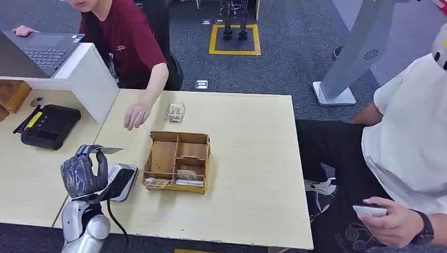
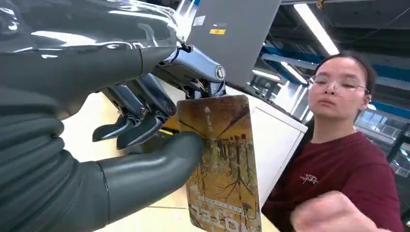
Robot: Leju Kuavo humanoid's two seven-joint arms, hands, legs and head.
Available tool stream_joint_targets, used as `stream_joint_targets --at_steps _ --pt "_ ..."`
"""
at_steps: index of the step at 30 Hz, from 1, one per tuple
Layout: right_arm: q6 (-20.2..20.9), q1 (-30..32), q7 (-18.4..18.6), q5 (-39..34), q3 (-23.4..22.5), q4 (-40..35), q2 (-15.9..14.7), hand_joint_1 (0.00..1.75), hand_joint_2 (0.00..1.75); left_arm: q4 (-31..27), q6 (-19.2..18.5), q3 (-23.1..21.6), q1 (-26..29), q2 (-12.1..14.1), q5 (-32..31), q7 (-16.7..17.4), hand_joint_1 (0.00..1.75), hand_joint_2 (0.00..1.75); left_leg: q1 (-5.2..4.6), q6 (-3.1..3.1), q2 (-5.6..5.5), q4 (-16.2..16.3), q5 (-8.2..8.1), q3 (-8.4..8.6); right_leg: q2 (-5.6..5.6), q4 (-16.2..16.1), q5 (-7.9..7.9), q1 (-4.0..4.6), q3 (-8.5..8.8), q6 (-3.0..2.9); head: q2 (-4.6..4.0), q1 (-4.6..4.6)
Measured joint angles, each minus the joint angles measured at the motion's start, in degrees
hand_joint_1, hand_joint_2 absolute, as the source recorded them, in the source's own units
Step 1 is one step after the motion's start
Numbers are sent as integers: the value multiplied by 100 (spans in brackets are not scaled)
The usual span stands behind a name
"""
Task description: Pass the card to the sensor for recognition and then transmit it.
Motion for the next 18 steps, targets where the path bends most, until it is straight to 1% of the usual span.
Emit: stream_joint_targets --at_steps 4,9,11,14,15,17,18 --pt "-5 1 15 0 -61 0 0 0 175 0 -180 -4 1 -2 15 171 175 175 0 0 0 0 0 0 0 0 0 0 0 0 0 -2" --pt "-9 2 15 11 -94 0 0 0 175 -15 -199 -7 44 -2 -89 300 175 175 0 0 0 0 0 0 1 0 0 0 0 0 0 -2" --pt "-15 2 15 20 -105 0 0 0 175 -20 -269 -4 82 -2 -113 323 175 175 0 0 0 0 0 0 1 0 0 0 0 0 0 0" --pt "-18 2 15 22 -138 0 0 0 175 -17 -484 -7 127 0 -124 435 175 175 0 0 0 0 0 -1 0 0 0 0 0 0 0 0" --pt "-18 2 26 30 -153 0 0 0 175 -17 -673 -7 138 -2 24 468 175 175 0 0 0 0 0 -1 0 0 0 0 0 0 0 0" --pt "-22 3 33 46 -188 0 0 0 175 -15 -897 -6 160 -2 221 481 175 175 0 0 1 0 0 0 1 0 0 0 0 0 0 0" --pt "-24 4 33 52 -199 0 0 0 175 -13 -1106 -5 160 -2 435 490 175 175 0 0 0 0 0 0 0 0 0 0 0 0 0 0"
